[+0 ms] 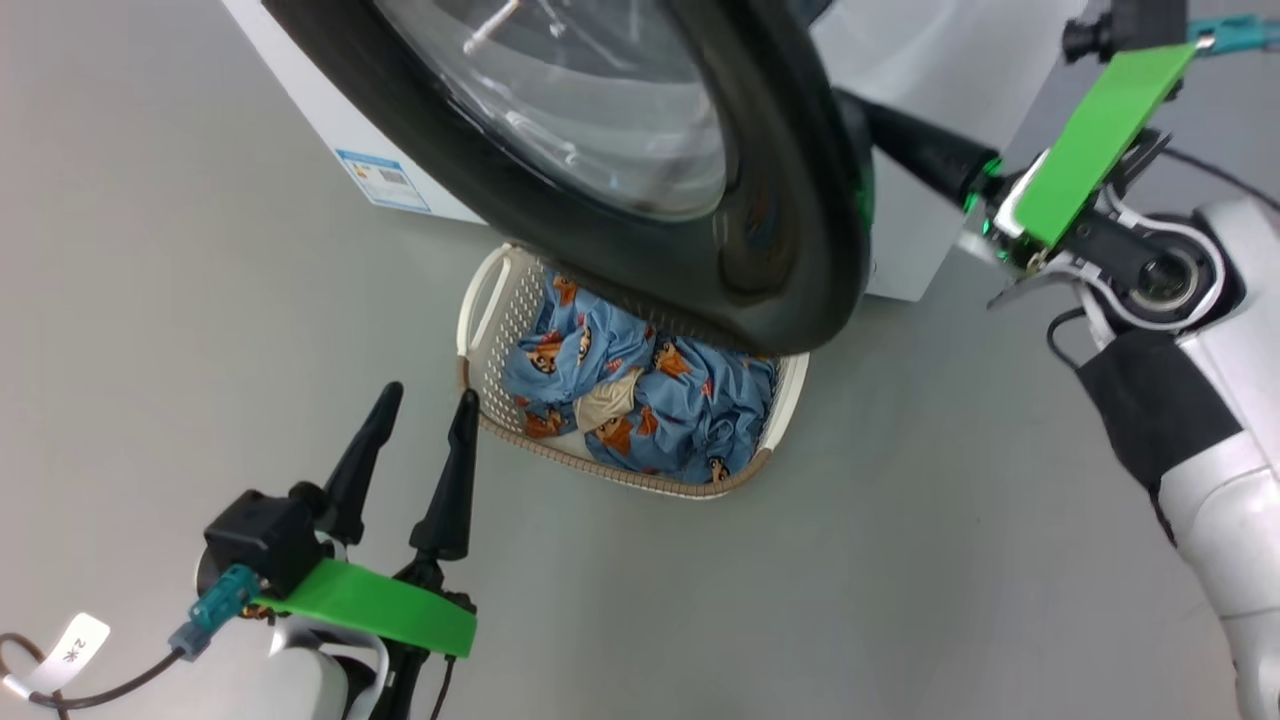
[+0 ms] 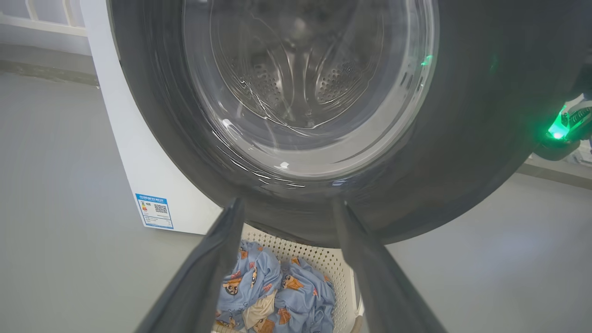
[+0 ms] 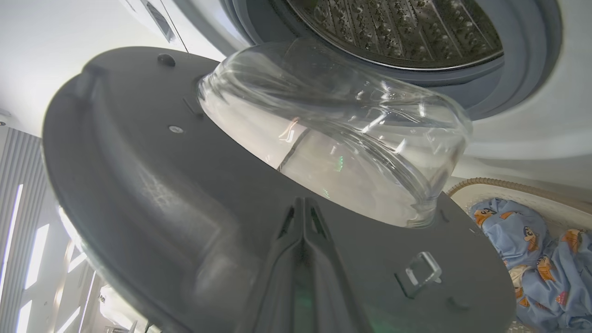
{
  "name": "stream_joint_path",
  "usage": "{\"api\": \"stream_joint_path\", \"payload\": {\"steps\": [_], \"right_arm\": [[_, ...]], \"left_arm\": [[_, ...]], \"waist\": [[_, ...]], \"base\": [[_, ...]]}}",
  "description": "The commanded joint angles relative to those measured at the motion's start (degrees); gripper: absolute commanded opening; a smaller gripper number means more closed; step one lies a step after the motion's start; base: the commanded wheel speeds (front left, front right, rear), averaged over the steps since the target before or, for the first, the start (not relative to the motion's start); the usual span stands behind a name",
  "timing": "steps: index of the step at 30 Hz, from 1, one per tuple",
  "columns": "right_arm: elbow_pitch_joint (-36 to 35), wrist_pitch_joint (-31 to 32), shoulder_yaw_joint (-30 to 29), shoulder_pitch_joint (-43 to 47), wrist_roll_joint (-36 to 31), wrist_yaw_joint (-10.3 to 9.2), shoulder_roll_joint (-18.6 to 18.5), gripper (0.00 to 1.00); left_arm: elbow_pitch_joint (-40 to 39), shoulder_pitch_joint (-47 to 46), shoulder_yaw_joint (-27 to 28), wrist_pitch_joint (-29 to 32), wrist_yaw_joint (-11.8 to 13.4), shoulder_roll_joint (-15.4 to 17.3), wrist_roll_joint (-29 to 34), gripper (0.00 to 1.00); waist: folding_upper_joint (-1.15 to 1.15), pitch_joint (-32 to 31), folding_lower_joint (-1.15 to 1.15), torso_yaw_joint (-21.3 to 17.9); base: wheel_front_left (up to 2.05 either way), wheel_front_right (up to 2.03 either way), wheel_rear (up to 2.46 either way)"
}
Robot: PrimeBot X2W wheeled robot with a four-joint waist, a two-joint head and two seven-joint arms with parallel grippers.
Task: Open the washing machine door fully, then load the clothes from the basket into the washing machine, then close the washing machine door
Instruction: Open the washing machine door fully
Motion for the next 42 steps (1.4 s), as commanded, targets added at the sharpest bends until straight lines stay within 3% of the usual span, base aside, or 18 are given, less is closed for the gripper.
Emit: {"api": "stream_joint_path", "payload": {"steps": [1,27,41,42], "right_arm": [[-2.69,0.82,1.26,2.23,-0.01,0.11,1.31,0.0],[-13.11,5.37,9.86,15.54,0.38,0.11,5.7,0.0],[-13.23,1.22,10.74,19.37,-1.26,0.11,5.86,0.0],[-13.14,0.74,10.7,19.68,-1.4,0.11,5.7,0.1]], "left_arm": [[-1.0,0.5,2.36,-0.35,-0.09,1.3,0.75,1.0],[-0.73,6.22,3.15,-0.35,-0.09,0.68,1.9,1.0],[-0.28,8.1,3.27,-0.35,-0.09,0.38,1.92,1.0],[-0.23,8.22,3.19,-0.35,-0.09,0.45,1.92,1.0]], "waist": [[0.0,-1.75,0.0,0.14],[0.0,-9.98,0.0,3.29],[0.0,-12.99,0.0,1.85],[0.0,-13.23,0.0,1.59]], "base": [[0.0,0.0,0.0],[0.0,0.0,0.0],[0.0,0.0,0.0],[0.0,0.0,0.0]]}}
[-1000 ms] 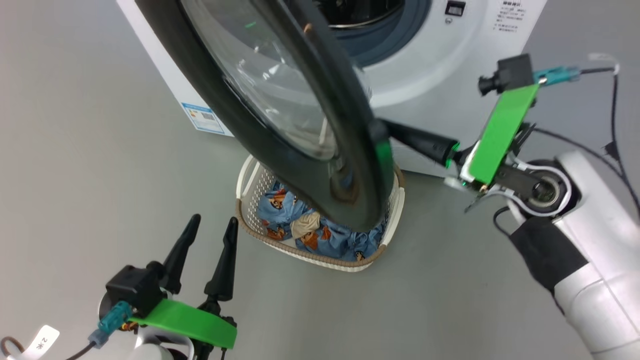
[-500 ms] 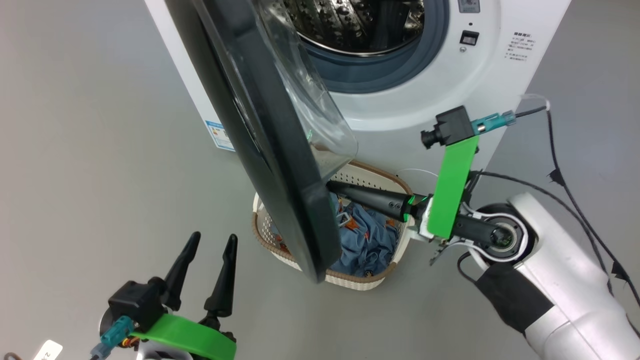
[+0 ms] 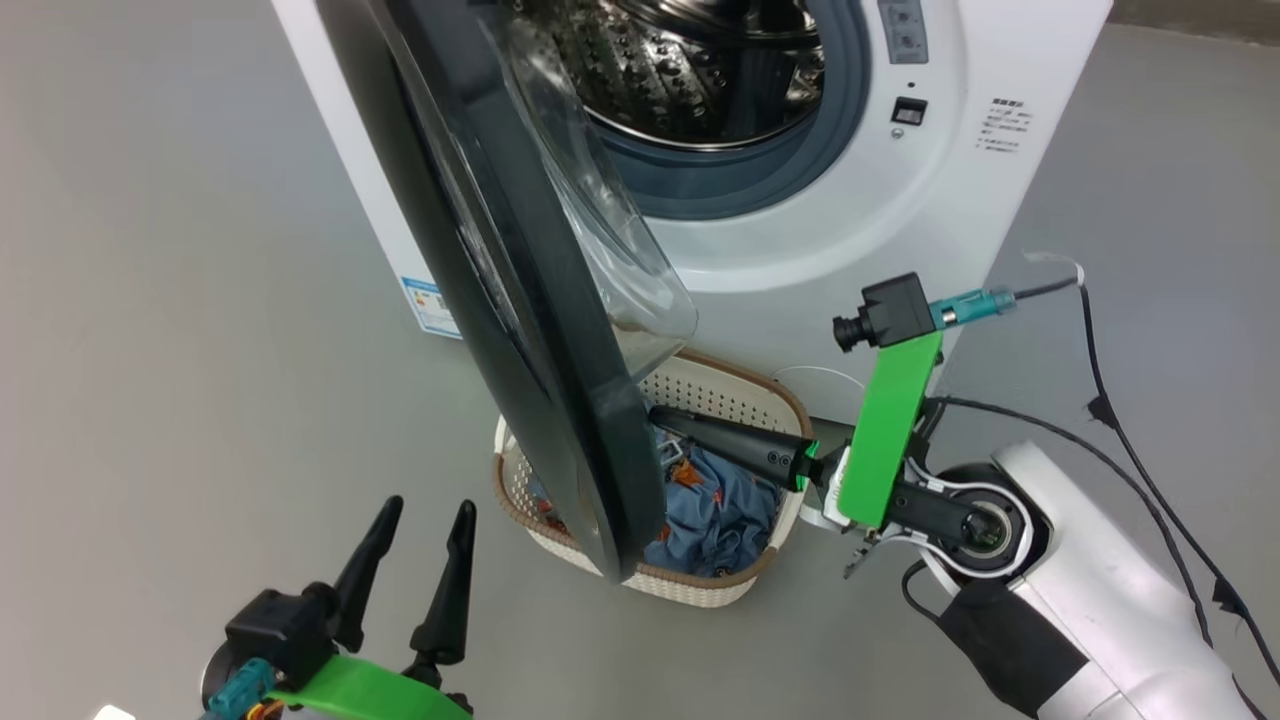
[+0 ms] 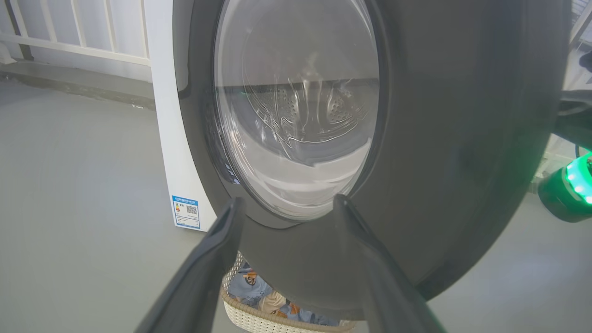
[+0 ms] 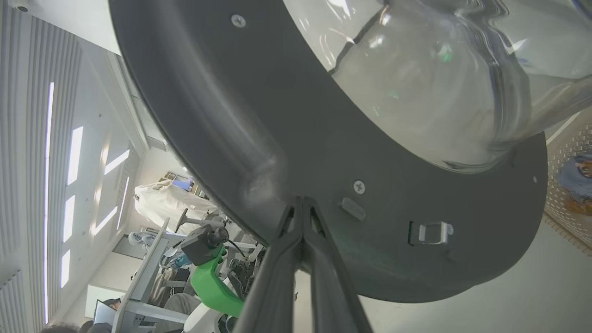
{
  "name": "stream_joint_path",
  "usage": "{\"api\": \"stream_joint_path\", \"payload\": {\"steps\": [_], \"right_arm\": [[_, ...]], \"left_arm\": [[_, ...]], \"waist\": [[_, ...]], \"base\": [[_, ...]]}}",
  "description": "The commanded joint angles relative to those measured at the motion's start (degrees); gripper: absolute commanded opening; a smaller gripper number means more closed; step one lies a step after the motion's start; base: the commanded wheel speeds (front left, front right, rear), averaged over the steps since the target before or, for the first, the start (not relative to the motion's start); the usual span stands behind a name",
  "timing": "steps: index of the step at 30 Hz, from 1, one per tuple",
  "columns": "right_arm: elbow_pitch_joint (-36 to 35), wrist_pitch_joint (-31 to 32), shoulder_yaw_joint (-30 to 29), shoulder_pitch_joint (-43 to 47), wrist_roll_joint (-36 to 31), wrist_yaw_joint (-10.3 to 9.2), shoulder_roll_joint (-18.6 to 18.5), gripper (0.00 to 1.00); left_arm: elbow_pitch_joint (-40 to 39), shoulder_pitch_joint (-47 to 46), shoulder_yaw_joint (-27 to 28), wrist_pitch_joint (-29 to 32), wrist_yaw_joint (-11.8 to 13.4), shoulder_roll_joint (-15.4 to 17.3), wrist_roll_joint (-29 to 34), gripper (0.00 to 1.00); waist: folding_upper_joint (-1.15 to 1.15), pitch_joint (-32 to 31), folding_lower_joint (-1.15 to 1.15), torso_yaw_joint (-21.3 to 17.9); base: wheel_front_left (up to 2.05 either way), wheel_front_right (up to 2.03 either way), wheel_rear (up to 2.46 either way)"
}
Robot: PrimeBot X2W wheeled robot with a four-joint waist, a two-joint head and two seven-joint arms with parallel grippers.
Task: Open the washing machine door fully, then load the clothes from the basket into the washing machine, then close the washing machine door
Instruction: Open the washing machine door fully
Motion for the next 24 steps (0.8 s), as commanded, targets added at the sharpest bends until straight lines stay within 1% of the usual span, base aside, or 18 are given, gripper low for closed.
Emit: {"api": "stream_joint_path", "payload": {"steps": [1,2,3,5,6,10,17,24], "right_arm": [[-1.39,-0.77,0.34,0.87,-0.65,0.1,0.29,0.18],[-1.37,-1.32,0.24,1.19,-0.76,0.1,0.11,0.28],[-1.32,-1.95,0.08,1.53,-0.83,0.1,-0.07,0.41],[-1.2,-3.08,-0.14,2.22,-0.98,0.1,-0.49,0.86],[-1.16,-3.7,-0.2,2.63,-1.13,0.1,-0.73,1.0],[-1.4,-6.82,-0.36,4.8,-1.86,0.1,-2.2,1.0],[-2.16,-11.03,-0.7,8.1,-2.37,0.1,-4.74,1.0],[-1.76,-14.71,-1.9,11.9,-1.02,0.1,-6.98,1.0]], "left_arm": [[-1.04,-0.64,1.89,-0.36,-0.09,0.67,0.07,1.0],[-1.0,-0.54,1.83,-0.36,-0.09,0.77,0.08,1.0],[-0.95,-0.44,1.78,-0.36,-0.09,0.88,0.1,1.0],[-0.86,-0.28,1.75,-0.36,-0.09,1.12,0.07,1.0],[-0.81,-0.15,1.8,-0.36,-0.09,1.25,0.04,1.0],[-0.61,0.15,1.89,-0.36,-0.09,1.93,-0.13,1.0],[-0.57,0.39,2.41,-0.36,-0.09,2.58,-0.26,1.0],[-0.87,1.73,3.34,-0.36,-0.09,3.23,-0.16,1.0]], "waist": [[0.0,-0.67,0.0,-0.76],[0.0,-0.9,0.0,-1.03],[0.0,-1.11,0.0,-1.31],[0.0,-1.58,0.0,-1.9],[0.0,-1.84,0.0,-2.21],[0.0,-2.38,0.0,-3.66],[0.0,-3.16,0.0,-4.93],[0.0,-3.92,0.0,-6.59]], "base": [[0.0,0.0,0.0],[0.0,0.0,0.0],[0.0,0.0,0.0],[0.0,0.0,0.0],[0.0,0.0,0.0],[0.0,0.0,0.0],[0.0,0.0,0.0],[0.0,0.0,0.0]]}}
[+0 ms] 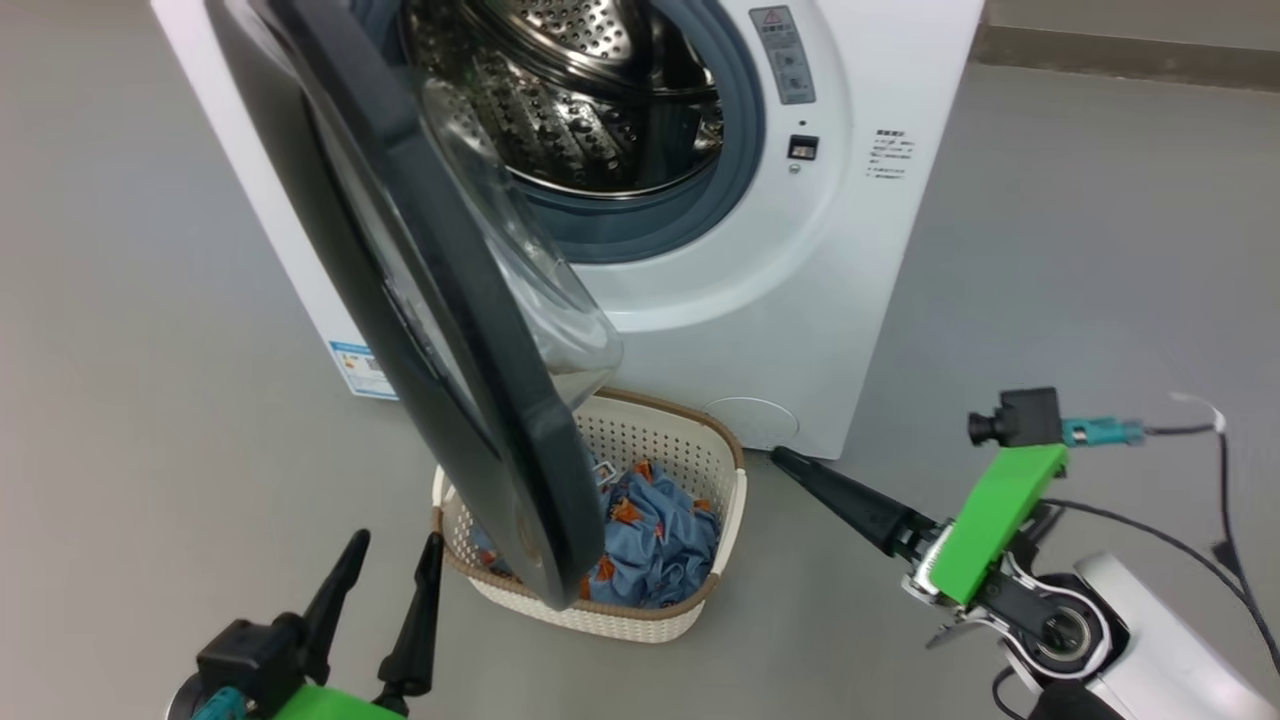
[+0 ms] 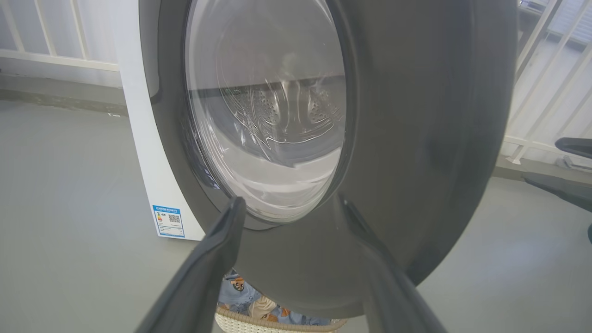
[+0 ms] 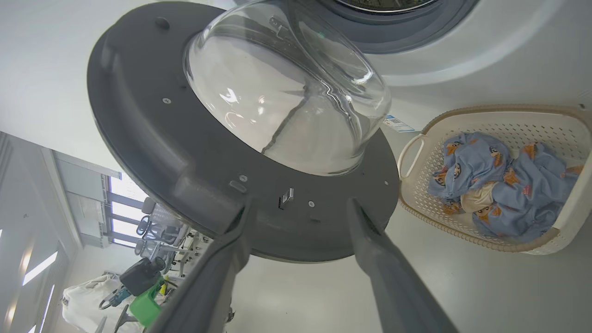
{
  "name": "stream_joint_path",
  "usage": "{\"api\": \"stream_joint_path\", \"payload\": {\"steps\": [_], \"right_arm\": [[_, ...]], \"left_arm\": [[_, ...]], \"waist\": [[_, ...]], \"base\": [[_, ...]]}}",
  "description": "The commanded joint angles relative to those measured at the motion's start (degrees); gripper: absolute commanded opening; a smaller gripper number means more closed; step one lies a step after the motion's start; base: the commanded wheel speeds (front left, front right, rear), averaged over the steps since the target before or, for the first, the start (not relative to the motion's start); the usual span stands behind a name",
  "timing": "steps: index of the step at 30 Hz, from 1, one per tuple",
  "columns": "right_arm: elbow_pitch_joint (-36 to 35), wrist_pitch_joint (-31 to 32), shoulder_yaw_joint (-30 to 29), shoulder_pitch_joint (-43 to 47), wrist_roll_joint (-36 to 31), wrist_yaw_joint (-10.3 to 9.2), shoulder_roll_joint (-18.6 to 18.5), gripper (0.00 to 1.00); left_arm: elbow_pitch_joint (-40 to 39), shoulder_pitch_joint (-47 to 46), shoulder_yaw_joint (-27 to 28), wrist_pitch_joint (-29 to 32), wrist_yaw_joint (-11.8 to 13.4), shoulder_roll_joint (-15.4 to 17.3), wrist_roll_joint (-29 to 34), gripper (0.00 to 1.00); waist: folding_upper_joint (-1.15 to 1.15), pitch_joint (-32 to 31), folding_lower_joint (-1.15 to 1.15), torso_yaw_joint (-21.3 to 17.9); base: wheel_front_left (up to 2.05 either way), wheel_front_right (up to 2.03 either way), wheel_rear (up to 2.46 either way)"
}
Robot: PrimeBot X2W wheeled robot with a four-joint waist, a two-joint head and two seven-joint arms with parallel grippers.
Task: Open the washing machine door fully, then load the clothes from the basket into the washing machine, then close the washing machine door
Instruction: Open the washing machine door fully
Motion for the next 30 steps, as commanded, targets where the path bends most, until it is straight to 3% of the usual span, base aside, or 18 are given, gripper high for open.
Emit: {"api": "stream_joint_path", "payload": {"steps": [1,8,30], "right_arm": [[-1.37,-0.92,-0.41,0.85,0.77,0.1,-0.61,1.0],[-1.68,-5.16,-0.57,3.87,-1.02,0.1,-3.7,1.0],[5.45,-27.34,4.98,9.62,-9.6,0.1,-13.8,1.0]], "left_arm": [[-1.4,-0.61,2.46,-0.36,-0.09,1.11,-0.16,1.0],[-1.76,0.47,3.72,-0.36,-0.09,1.33,0.1,1.0],[-2.18,2.06,6.69,-0.36,-0.09,1.12,0.48,1.0]], "waist": [[0.0,-0.38,0.0,-0.72],[0.0,-0.64,0.0,-2.71],[0.0,-1.13,0.0,-6.94]], "base": [[0.0,0.0,0.0],[0.0,0.0,0.0],[0.0,0.0,0.0]]}}
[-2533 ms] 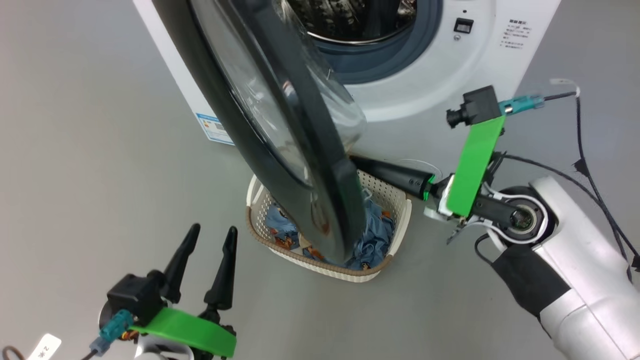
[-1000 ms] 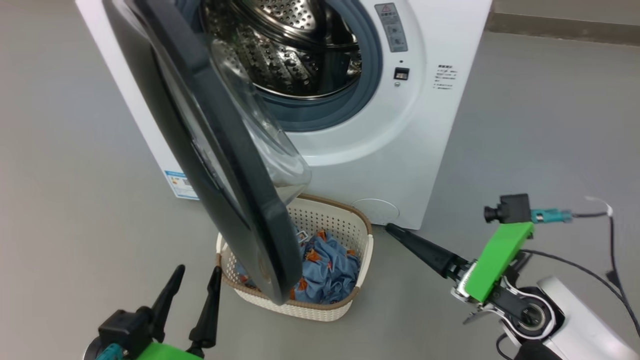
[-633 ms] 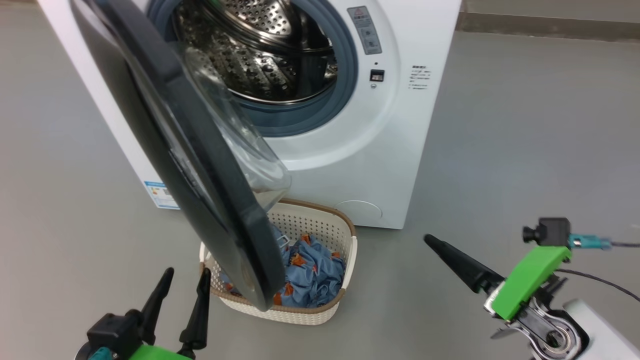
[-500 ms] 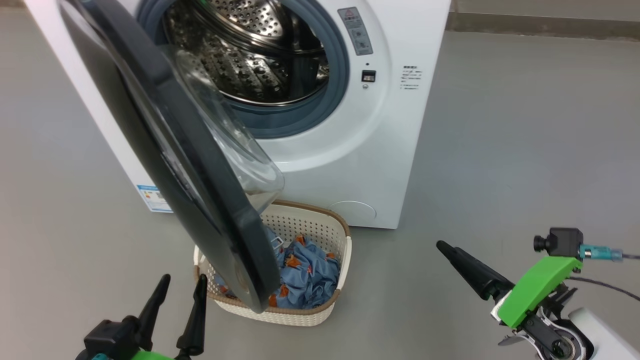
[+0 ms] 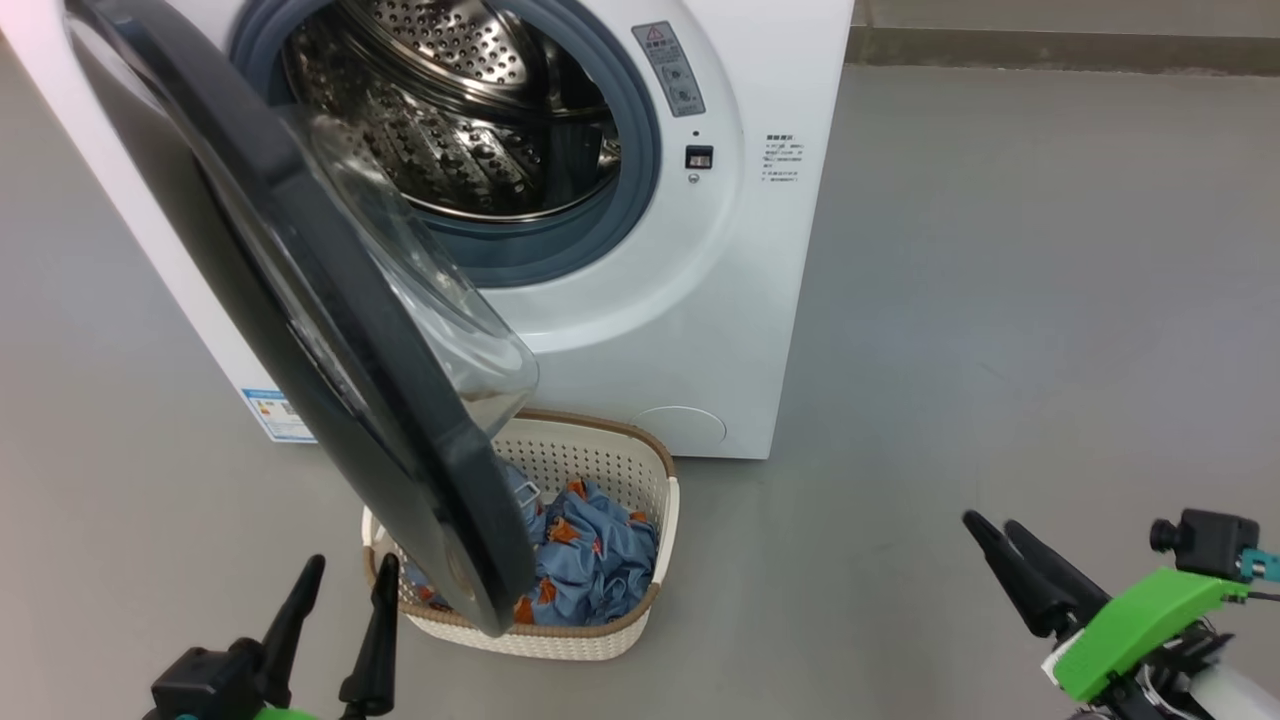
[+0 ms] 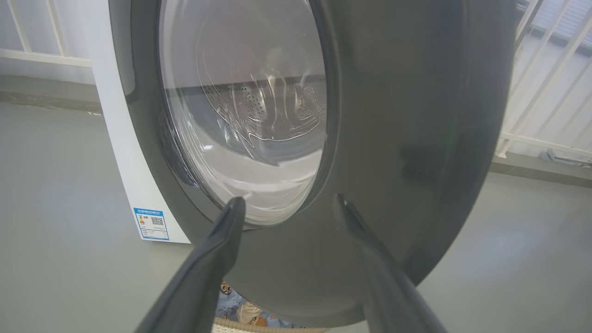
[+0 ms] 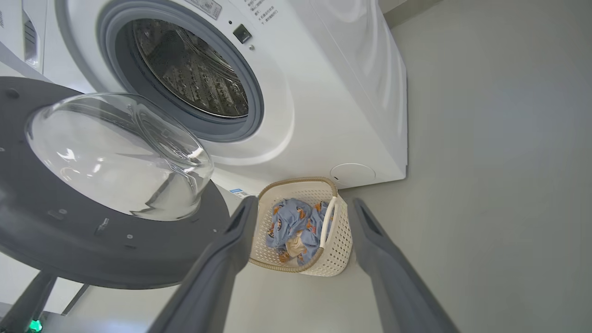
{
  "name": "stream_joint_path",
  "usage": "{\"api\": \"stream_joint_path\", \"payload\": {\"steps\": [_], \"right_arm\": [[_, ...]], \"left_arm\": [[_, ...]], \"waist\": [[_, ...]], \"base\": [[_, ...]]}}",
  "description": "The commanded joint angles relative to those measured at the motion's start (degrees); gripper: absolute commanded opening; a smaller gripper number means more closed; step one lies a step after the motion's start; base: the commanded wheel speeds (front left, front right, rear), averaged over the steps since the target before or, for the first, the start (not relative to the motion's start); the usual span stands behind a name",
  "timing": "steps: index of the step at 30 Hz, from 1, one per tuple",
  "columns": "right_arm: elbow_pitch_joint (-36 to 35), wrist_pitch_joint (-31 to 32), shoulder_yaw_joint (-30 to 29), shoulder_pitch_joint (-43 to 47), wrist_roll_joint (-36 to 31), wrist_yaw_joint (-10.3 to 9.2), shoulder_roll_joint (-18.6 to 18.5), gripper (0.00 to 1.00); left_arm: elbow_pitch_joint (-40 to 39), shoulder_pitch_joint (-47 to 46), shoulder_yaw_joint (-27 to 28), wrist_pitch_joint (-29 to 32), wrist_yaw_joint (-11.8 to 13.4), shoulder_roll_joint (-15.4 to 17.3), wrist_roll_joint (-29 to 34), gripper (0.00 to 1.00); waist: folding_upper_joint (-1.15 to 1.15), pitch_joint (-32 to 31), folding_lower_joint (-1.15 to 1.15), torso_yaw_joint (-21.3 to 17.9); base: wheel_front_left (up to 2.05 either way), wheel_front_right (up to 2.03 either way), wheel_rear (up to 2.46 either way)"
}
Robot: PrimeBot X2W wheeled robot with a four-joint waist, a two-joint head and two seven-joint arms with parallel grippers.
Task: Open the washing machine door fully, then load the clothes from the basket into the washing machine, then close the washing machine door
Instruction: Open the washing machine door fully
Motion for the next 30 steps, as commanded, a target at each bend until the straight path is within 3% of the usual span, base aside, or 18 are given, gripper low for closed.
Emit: {"api": "stream_joint_path", "payload": {"steps": [1,11,24,30], "right_arm": [[0.09,-2.37,1.46,0.75,-1.55,0.1,-1.83,1.0],[4.64,-7.96,1.01,-0.2,-6.55,0.1,-2.06,1.0],[2.98,-8.09,-20.77,5.01,-34.23,0.1,5.61,1.0],[0.04,-8.1,-28.24,8.73,-43.01,0.1,9.83,1.0]], "left_arm": [[-1.73,-1.25,2.53,-0.36,-0.09,1.02,0.26,1.0],[-2.09,-0.91,3.43,-0.36,-0.09,0.91,0.23,1.0],[-2.24,-0.68,3.55,-0.36,-0.09,0.75,0.42,1.0],[-2.31,-0.37,3.58,-0.36,-0.09,0.57,0.52,1.0]], "waist": [[0.0,0.18,0.0,-0.21],[0.0,0.89,0.0,-0.49],[0.0,0.65,0.0,0.11],[0.0,0.34,0.0,0.56]], "base": [[0.0,0.0,0.0],[0.0,0.0,0.0],[0.0,0.0,0.0],[0.0,0.0,0.0]]}}
